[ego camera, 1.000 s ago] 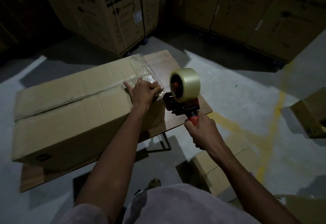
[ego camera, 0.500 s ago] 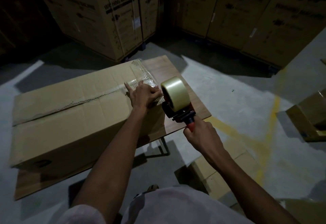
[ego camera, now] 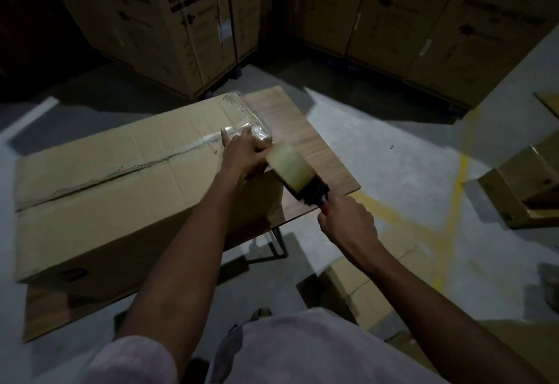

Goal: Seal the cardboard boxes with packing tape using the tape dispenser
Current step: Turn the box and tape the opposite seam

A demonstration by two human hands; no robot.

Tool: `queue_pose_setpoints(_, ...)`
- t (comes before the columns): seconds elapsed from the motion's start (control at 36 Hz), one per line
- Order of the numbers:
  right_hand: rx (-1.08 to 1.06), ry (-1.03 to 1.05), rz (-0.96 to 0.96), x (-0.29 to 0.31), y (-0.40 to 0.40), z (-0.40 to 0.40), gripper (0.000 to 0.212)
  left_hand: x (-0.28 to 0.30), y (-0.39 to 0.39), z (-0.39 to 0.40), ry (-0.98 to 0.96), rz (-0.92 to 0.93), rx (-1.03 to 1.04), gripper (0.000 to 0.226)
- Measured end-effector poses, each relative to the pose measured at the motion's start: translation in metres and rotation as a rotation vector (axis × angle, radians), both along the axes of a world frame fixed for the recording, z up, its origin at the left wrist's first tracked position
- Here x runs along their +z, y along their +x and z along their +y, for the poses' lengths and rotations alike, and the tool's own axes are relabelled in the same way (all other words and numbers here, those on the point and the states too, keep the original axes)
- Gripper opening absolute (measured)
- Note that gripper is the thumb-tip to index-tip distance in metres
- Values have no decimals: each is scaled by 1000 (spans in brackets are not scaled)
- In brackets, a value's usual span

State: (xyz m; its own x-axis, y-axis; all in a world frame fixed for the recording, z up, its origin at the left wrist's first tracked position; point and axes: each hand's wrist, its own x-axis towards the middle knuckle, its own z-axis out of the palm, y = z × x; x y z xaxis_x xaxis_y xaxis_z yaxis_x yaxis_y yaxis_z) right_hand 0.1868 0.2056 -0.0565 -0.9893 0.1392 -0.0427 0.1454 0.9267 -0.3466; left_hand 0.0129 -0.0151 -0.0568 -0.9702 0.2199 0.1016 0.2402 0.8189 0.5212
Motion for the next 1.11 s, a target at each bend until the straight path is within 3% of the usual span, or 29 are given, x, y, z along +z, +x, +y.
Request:
queue_pose_setpoints(0.11, -115, -59, -96, -37, 38, 19, 18, -4, 1, -5, 72, 26, -27, 31)
queue_pose_setpoints(0.25, -353, -306, -39, -48, 42, 13, 9, -2, 4, 6, -29, 75, 3, 37)
queue_pose_setpoints(0.42, -456, -383, 2, -47, 22, 4, 16, -2, 24, 10, -323, 58, -70, 92)
queue_pose_setpoints(0.58, -537, -498, 24, -60, 11, -13, 21, -6, 45, 31, -374, 120, 22, 68)
queue_pose_setpoints(0.78, -624, -503, 71, -72, -15, -23, 45, -6, 49, 45, -407, 86, 101, 69)
queue_pose_setpoints(1.11, -642, -562, 30, -95, -80, -18, 33, -17, 58, 55, -384, 18, 158, 73)
